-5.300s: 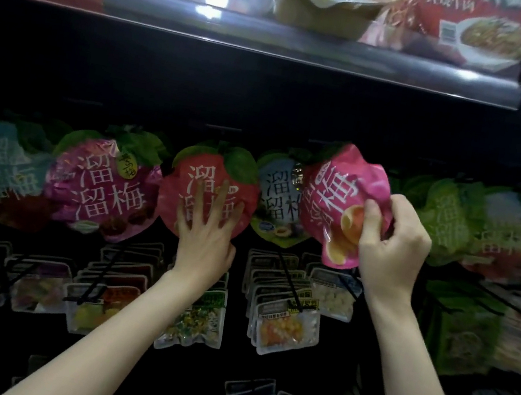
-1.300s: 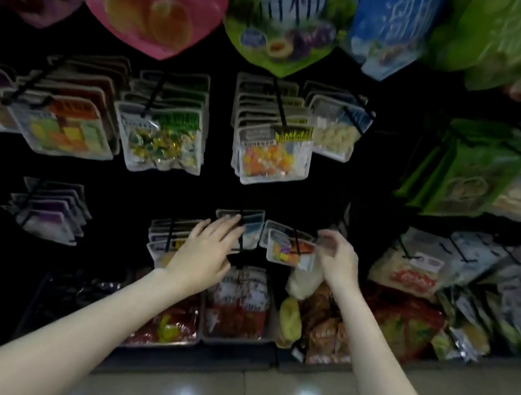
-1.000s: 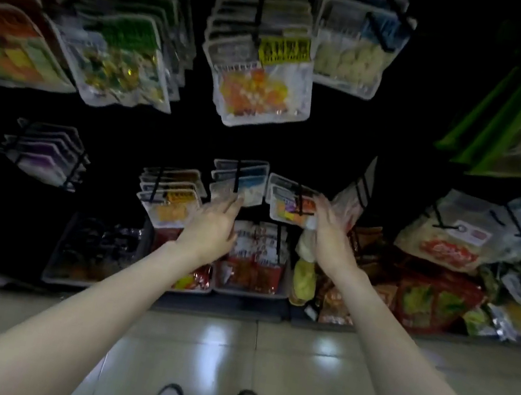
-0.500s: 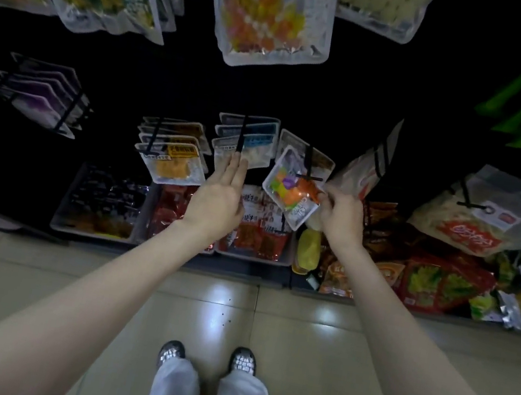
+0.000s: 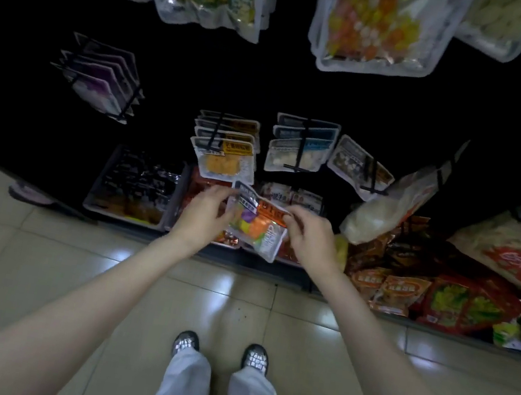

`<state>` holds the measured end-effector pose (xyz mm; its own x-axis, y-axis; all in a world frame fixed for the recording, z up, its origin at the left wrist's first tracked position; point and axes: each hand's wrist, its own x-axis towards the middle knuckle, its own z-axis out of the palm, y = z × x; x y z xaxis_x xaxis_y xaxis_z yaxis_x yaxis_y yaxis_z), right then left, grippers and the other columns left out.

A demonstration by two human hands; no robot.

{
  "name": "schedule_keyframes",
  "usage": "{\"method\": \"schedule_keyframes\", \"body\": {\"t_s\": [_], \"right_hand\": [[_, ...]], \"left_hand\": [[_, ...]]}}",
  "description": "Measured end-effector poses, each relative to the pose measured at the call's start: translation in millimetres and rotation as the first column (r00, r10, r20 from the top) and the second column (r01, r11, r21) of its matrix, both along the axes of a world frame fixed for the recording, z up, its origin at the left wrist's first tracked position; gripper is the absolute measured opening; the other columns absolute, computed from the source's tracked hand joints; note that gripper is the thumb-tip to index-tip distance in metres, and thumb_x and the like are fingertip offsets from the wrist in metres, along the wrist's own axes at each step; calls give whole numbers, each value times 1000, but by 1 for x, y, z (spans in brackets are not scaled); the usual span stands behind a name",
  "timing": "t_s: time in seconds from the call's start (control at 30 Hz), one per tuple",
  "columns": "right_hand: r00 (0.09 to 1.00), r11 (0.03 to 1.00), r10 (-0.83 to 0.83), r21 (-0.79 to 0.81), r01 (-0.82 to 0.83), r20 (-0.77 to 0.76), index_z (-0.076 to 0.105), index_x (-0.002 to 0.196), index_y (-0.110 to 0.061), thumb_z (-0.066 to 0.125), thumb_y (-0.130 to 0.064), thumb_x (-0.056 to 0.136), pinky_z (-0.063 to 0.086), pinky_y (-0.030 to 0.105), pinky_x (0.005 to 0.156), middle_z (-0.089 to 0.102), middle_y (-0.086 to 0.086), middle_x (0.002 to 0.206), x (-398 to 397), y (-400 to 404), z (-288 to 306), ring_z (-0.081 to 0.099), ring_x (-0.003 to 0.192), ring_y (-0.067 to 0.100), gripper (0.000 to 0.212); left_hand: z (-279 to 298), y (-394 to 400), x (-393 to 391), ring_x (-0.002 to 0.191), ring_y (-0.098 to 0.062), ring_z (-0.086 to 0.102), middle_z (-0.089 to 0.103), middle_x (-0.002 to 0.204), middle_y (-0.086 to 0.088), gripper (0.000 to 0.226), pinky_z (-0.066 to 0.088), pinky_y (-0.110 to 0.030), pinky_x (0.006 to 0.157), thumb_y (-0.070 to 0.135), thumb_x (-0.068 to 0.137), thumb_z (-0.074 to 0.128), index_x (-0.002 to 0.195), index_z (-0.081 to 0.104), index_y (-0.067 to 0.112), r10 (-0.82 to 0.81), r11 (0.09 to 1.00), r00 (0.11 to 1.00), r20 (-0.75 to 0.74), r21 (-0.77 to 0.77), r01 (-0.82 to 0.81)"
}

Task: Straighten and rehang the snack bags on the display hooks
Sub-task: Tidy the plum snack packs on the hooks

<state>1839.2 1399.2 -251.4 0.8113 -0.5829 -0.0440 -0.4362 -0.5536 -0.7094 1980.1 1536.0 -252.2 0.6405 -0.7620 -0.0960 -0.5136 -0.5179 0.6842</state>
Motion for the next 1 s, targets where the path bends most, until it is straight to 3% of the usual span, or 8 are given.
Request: {"method": "schedule_keyframes", "body": {"t_s": [0.1,0.17,0.27,0.33,0.47,0.57,0.7,1.0], "right_hand": [[996,978,-4,206,-14,86,64,102,-4,50,-9,95,46,28,64,63,0,81,20,2,21,54,61,1,17],[992,962,7,269,-40,125,62,101,-5,50,-8,95,46,21,65,62,-1,87,24,-3,40,56,69,-6,14],[979,965,11,255,-64,205,59,102,-12,50,-8,95,49,25,73,62,0,91,24,-15,75,60,81,0,12],[960,975,-2,213,-60,281,56,104,-21,52,-11,94,50,37,77,62,-1,91,24,-22,102,62,84,10,14],[925,989,59,103,-105,375,40,114,-43,61,-14,90,53,41,71,58,0,104,39,-19,160,66,83,23,43],[904,975,201,-166,-148,378,45,123,-26,58,-7,90,46,19,78,52,-6,117,62,-11,185,56,103,12,41],[894,940,272,-297,-167,356,57,119,-12,55,-4,91,30,0,77,53,-5,112,91,2,192,43,96,-5,30],[867,846,430,-447,-291,251,40,139,-3,45,9,89,23,12,100,41,13,139,179,66,222,38,130,21,52]], "left_hand": [[22,4,20,118,-29,39,49,129,-11,43,29,-27,96,23,90,58,131,50,13,125,992,990,69,-26,-123],[43,4,30,119,-26,40,47,129,-9,48,32,-31,101,27,88,60,133,46,15,126,988,991,-52,-86,-130],[76,0,38,101,-20,59,63,104,-1,25,47,-44,95,17,86,64,110,57,16,-12,970,954,-299,-237,-62],[98,-4,43,89,-13,61,65,92,6,13,49,-36,87,12,85,64,94,60,20,-51,952,950,-308,-303,-47],[143,-11,58,84,-6,60,65,88,9,15,47,-28,80,10,85,64,87,59,25,-31,895,972,-232,-439,-76],[169,-8,74,90,-11,62,65,91,7,11,49,-32,85,13,86,64,91,58,22,23,865,983,-183,-489,-112],[188,8,89,93,-16,60,60,92,7,24,50,-30,78,21,86,64,105,50,17,152,840,984,-88,-513,-176],[204,70,137,114,-26,48,42,132,-13,54,43,-40,92,12,91,52,141,31,16,439,811,855,277,-532,-244]]}}
